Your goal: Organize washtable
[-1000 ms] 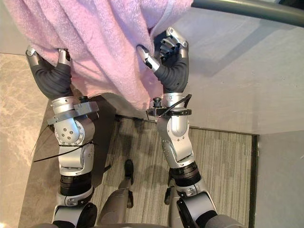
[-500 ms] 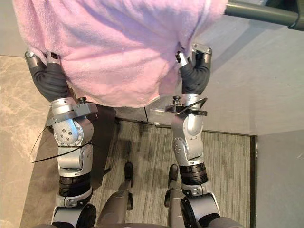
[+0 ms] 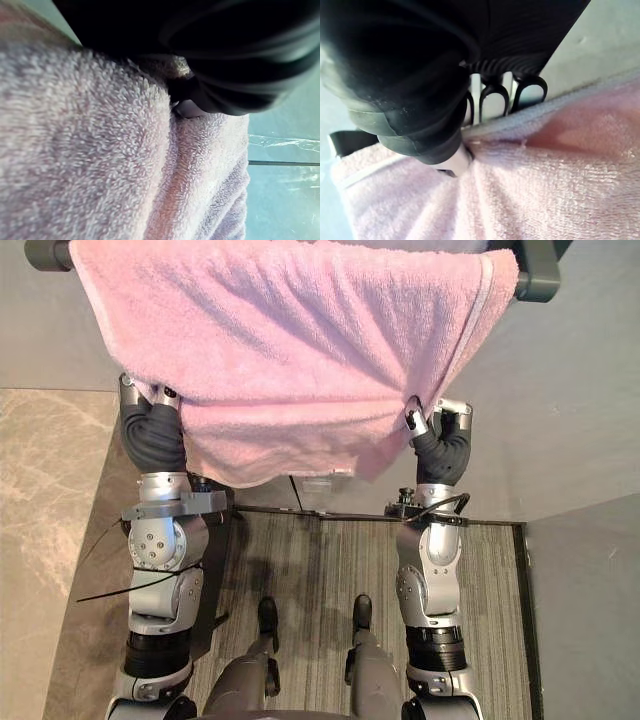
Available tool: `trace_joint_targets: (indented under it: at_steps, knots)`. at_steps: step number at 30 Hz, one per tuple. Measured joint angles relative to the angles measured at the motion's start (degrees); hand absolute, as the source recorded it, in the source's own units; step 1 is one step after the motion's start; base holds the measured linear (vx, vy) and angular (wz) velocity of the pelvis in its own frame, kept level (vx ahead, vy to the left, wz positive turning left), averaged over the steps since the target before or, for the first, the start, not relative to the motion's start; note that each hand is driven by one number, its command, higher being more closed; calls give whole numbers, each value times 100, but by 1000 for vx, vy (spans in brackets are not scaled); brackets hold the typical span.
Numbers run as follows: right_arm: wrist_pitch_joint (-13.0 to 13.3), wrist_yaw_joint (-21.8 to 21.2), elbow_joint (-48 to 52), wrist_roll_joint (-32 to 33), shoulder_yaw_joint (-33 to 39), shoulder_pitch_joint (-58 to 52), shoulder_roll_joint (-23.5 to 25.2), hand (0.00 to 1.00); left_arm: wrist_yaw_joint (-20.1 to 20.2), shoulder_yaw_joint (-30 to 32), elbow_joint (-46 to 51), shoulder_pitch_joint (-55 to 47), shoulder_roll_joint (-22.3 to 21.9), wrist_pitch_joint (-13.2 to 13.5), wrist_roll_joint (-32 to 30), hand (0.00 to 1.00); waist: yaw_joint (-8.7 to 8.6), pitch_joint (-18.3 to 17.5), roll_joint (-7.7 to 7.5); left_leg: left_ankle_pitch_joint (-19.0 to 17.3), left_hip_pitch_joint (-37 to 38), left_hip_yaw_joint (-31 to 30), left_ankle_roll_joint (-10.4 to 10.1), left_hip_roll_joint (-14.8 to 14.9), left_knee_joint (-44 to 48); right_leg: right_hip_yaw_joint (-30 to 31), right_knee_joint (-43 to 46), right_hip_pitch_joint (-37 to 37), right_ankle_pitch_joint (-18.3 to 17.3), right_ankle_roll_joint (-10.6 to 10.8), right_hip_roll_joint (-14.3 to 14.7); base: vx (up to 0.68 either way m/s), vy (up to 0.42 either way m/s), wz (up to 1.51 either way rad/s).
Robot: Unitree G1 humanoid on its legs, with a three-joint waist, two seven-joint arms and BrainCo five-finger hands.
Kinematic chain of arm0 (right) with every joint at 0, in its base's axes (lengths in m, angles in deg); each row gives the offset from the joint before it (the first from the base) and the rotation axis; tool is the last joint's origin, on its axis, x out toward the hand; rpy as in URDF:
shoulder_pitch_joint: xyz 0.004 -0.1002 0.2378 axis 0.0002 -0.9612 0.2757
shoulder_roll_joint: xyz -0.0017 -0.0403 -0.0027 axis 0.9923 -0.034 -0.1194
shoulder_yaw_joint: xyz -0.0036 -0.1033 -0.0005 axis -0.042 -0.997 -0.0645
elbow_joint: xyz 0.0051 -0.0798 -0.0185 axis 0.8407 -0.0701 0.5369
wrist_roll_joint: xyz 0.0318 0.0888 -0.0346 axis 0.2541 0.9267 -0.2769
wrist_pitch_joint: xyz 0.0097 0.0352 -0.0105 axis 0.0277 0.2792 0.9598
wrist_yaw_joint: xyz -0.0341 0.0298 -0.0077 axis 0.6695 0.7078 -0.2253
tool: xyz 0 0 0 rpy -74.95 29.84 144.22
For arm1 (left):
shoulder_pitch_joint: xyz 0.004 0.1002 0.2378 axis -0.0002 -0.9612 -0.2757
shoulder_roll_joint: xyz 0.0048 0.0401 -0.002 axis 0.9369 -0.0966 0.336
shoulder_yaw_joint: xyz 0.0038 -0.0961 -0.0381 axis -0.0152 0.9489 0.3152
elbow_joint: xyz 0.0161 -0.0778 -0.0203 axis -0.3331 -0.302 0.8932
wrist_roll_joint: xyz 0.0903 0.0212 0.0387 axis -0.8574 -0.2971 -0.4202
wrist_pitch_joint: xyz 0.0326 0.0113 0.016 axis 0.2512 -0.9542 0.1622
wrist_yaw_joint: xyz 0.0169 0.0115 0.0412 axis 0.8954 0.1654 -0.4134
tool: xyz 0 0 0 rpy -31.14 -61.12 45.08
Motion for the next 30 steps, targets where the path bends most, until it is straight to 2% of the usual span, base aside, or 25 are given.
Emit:
trace_joint_targets:
  at_steps: [4,6,7,16,17,27,30]
  knots:
    - [-122,-20,69,-4,12,-318,80,100,47,-135,36,-243,-9,0,-1,100,1,-181,-129,-31,96,64,-42,75,0,48,-96,105,47,-6,82,31,-18,-9]
    - [-156,-22,69,-2,20,-398,139,100,102,-159,35,-370,-22,-1,-10,100,0,-285,-144,-56,142,85,-55,88,0,63,-139,158,47,-7,96,43,-12,-7]
    - [-164,-31,69,-2,20,-449,135,0,108,-178,36,-420,-64,-1,-17,100,2,-352,-144,-63,146,113,-54,85,0,93,-162,161,54,-12,97,37,1,-8]
    - [-188,3,60,147,456,-965,142,0,83,197,25,-877,-210,1,-355,100,0,-662,-135,-130,297,144,-57,88,-1,139,-326,350,88,-2,107,17,2,-3]
    - [-189,3,60,149,491,-1019,139,0,98,192,22,-899,-212,2,-360,0,0,-709,-135,-133,297,143,-58,88,-1,137,-360,367,109,-5,109,0,0,0]
    - [-447,-148,-286,83,364,-1466,166,0,248,191,-271,-1674,-218,-13,-465,0,14,-966,-123,-144,398,136,-67,95,-11,136,-605,576,184,20,124,0,0,0]
    - [-494,-146,-449,-206,376,-1716,181,0,344,206,-405,-1848,-212,-17,-463,0,8,-1072,-119,-148,461,128,-73,95,-11,133,-627,652,199,2,125,0,0,0]
